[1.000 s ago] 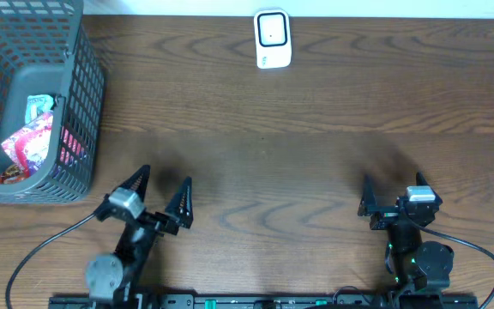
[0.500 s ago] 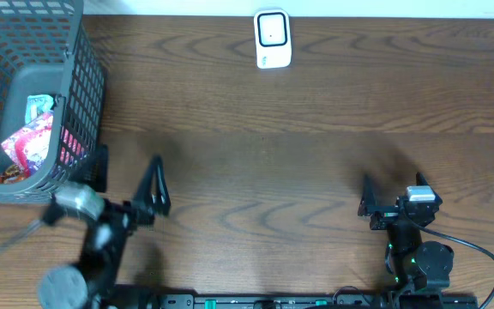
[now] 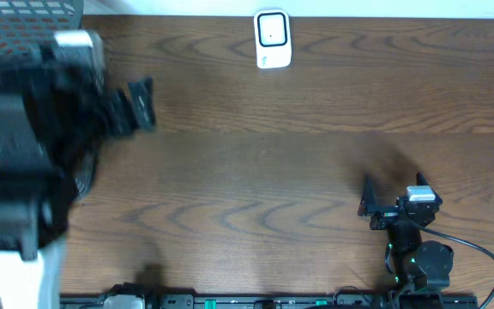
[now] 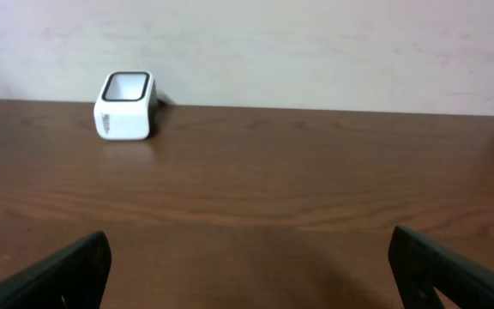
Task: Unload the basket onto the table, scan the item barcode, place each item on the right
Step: 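Move the left gripper into the grey basket toward the pink pad pack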
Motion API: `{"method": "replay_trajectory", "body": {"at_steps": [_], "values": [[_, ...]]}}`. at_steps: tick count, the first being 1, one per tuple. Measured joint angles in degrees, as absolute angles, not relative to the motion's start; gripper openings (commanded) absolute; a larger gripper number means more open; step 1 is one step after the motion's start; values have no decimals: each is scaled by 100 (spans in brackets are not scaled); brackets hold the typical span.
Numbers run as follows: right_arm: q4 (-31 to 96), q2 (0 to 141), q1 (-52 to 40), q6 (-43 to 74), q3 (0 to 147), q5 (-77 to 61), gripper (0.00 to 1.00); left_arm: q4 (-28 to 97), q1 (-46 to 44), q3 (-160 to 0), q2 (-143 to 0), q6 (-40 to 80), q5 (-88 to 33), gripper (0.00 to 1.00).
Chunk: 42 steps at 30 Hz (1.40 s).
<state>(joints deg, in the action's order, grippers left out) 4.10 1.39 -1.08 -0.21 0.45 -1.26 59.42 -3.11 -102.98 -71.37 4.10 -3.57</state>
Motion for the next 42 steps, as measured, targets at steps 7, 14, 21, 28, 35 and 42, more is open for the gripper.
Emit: {"method": "replay_trajectory", "body": {"at_steps": [7, 14, 21, 28, 35, 42], "values": [[408, 145, -108, -21, 43, -126, 99, 7561, 832, -13649, -9638, 1098, 449, 99], [408, 145, -108, -21, 43, -126, 99, 7660, 1780, -13981, -10707, 1450, 467, 99], [410, 145, -108, -23, 43, -126, 99, 7996, 2167, -13981, -11128, 1828, 637, 99], [408, 145, -108, -21, 43, -126, 99, 8409, 2405, -13981, -11679, 2246, 1031, 99], [408, 145, -108, -21, 43, -126, 99, 8768, 2392, -13981, -12265, 2296, 1092, 99], [408, 145, -108, -21, 43, -126, 99, 8833, 2340, -13981, -12840, 2296, 1155, 99]]}}
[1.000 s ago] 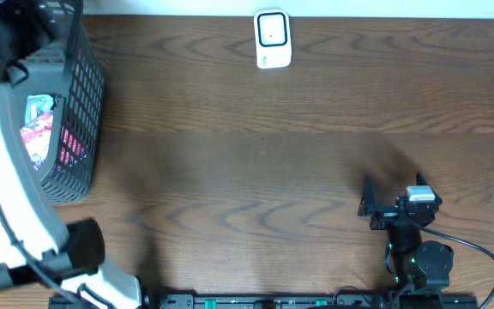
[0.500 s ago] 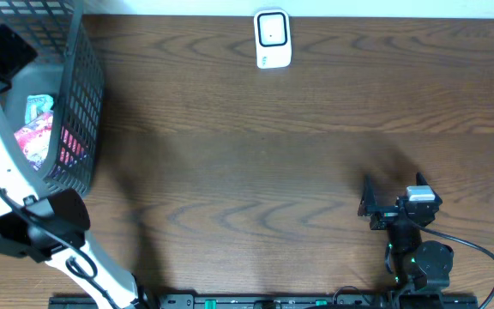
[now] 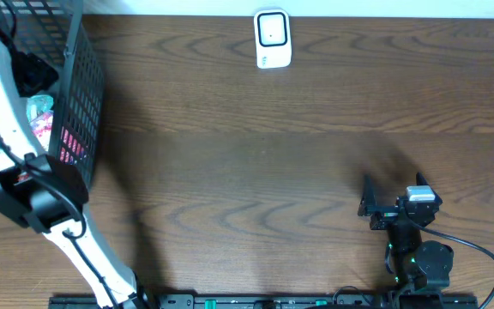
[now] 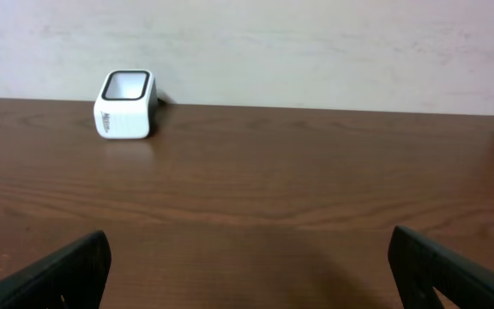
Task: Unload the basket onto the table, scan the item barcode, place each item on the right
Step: 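Move the left gripper into the grey basket toward the pink pad pack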
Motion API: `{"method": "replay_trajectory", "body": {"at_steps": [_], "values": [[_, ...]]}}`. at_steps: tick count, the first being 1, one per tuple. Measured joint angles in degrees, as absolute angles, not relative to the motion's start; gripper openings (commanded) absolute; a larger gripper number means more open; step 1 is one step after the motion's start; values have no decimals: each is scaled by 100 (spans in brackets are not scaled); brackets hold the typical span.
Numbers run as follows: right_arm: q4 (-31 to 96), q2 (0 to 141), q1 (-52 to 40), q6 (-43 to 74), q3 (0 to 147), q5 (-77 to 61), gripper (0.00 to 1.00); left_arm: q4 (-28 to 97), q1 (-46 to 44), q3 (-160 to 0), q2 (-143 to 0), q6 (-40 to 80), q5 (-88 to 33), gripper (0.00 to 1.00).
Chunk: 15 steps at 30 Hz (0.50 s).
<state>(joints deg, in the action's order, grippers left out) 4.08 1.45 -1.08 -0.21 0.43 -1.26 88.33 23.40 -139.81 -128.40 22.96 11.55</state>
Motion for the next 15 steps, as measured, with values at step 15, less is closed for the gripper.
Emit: {"method": "replay_trajectory", "body": {"at_steps": [15], "values": [[408, 145, -108, -21, 43, -126, 99, 8792, 2335, -13773, -13428, 2296, 1267, 99]]}}
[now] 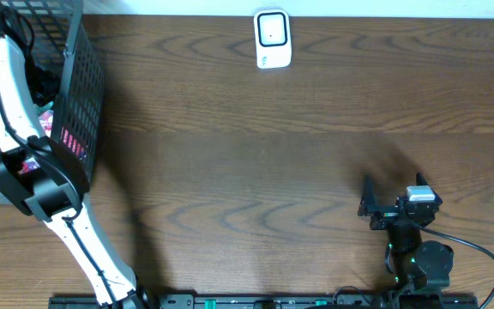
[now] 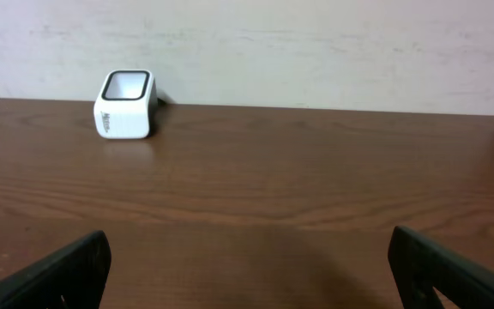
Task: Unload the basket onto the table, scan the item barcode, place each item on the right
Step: 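Move the left gripper into the grey basket toward the pink pad pack, then grasp the pink-purple Carefree pack with the left gripper and lift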
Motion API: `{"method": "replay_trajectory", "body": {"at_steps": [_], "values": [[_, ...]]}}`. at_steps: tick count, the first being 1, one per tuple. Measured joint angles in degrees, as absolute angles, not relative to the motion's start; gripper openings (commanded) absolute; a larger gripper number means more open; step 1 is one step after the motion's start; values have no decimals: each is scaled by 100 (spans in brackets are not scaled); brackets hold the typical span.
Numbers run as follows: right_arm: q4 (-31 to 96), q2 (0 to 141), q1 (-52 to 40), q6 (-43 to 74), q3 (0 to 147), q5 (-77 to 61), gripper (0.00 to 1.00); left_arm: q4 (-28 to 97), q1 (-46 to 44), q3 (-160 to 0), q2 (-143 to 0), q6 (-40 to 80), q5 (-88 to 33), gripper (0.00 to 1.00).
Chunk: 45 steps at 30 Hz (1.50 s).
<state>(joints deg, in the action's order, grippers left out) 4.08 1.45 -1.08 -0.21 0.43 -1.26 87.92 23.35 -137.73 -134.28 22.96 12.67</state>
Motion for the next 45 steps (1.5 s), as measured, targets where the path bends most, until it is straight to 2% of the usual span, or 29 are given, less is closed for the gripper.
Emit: {"method": "replay_trajectory", "body": {"at_steps": [9, 11, 12, 13, 14, 15, 18, 19, 22, 36, 45], "values": [[410, 145, -108, -21, 43, -126, 99, 8455, 2335, -12978, -13524, 2296, 1306, 100], [410, 145, -108, -21, 43, -126, 99, 8366, 2335, -12811, -13526, 2296, 1310, 96], [408, 145, -108, -21, 43, -126, 99, 8320, 2335, -12724, -13526, 2296, 1321, 90], [410, 145, -108, -21, 43, -126, 99, 8265, 2335, -12630, -13526, 2331, 1323, 77], [408, 145, -108, -21, 43, -123, 99, 8213, 2335, -12545, -13526, 2364, 1323, 54], [408, 145, -108, -21, 43, -123, 99, 8193, 2335, -12484, -13528, 2331, 1332, 49], [410, 145, -108, -21, 43, -126, 99, 8106, 2335, -12296, -13535, 2322, 1363, 49], [410, 145, -108, -21, 43, -126, 99, 8090, 2335, -12267, -13533, 2318, 1372, 43], [410, 145, -108, -21, 43, -126, 99, 8097, 2335, -12248, -13535, 2290, 1389, 8], [410, 145, -108, -21, 43, -126, 99, 8337, 2338, -12352, -13323, 2290, 1190, 7], [408, 145, -108, -21, 43, -126, 99, 7985, 2335, -12497, -11135, 2292, 773, 8]]}}
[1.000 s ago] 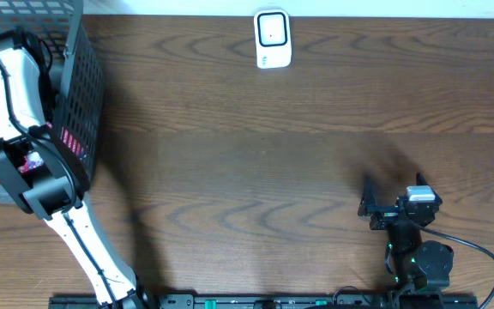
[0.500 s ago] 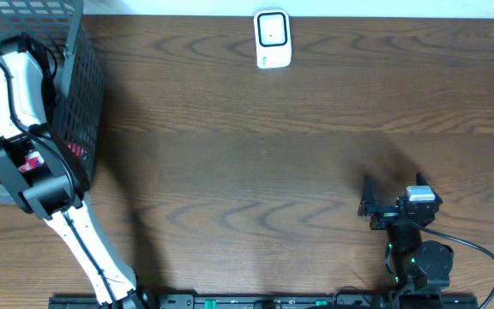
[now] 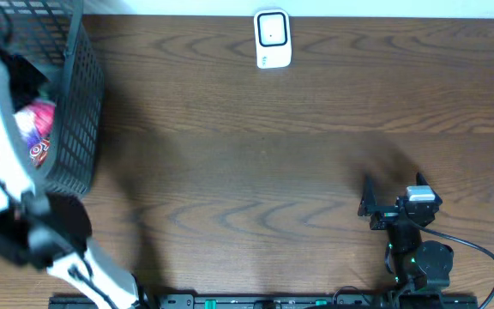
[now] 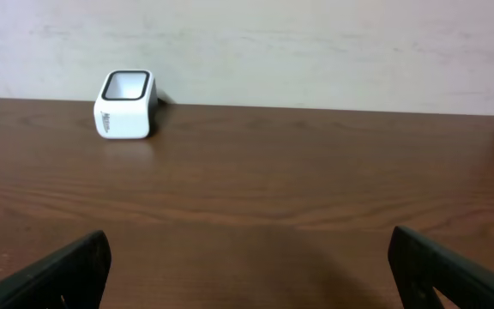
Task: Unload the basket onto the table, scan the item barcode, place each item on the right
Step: 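Grasp the pink-purple Carefree pack with the left gripper and lift, then carry the Carefree pack to the table center and release it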
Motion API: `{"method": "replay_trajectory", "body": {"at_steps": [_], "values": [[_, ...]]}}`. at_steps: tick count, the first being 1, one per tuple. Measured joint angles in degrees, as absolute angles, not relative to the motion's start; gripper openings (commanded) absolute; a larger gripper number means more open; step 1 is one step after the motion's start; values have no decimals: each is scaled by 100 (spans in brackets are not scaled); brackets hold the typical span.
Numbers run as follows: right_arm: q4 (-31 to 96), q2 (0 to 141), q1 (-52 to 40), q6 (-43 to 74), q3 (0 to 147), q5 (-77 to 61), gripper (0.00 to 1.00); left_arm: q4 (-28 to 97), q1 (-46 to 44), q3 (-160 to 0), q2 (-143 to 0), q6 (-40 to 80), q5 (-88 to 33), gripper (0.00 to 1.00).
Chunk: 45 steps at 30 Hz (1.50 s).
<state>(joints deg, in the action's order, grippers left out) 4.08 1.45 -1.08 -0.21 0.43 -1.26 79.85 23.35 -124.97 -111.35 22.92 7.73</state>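
The white barcode scanner (image 3: 272,39) stands at the far edge of the table, its window facing up; the right wrist view shows the scanner (image 4: 125,105) far off to the left. A black wire basket (image 3: 74,103) at the far left holds pink and red packets (image 3: 33,129). My left arm's white link runs along the left edge and reaches down into the basket. Its gripper is lost among dark shapes there. My right gripper (image 3: 369,197) rests near the front right, open (image 4: 251,275) with nothing between its fingers.
The brown wooden table (image 3: 256,172) ends at a pale wall behind the scanner. My left arm's dark elbow joint (image 3: 28,236) hangs over the front left corner. A black rail (image 3: 264,302) runs along the front edge.
The left arm's elbow now sits lower and further left in the overhead view, and more of the packets in the basket show. The right arm and the scanner have not moved.
At first the left arm was a blur over the left side, its gripper outside the basket's right wall. Then the arm reached into the basket, and it stayed there at both later moments, shifting pose. The right gripper has stayed open and parked throughout.
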Motion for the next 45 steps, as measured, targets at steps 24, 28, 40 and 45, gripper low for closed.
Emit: {"method": "replay_trajectory", "body": {"at_steps": [24, 28, 40, 45], "values": [[408, 145, -108, -21, 43, -126, 99, 7415, 373, -12418, -8875, 1433, -2211, 7], [408, 145, -108, -21, 43, -126, 99, 7415, -438, -12114, -9041, 1365, -2261, 7], [410, 145, -108, -21, 43, -126, 99, 7336, -2152, -11745, -10661, 1404, -1898, 7], [410, 145, -108, -21, 43, -126, 99, 7032, -2611, -11745, -11373, 1511, -1892, 7]]}}
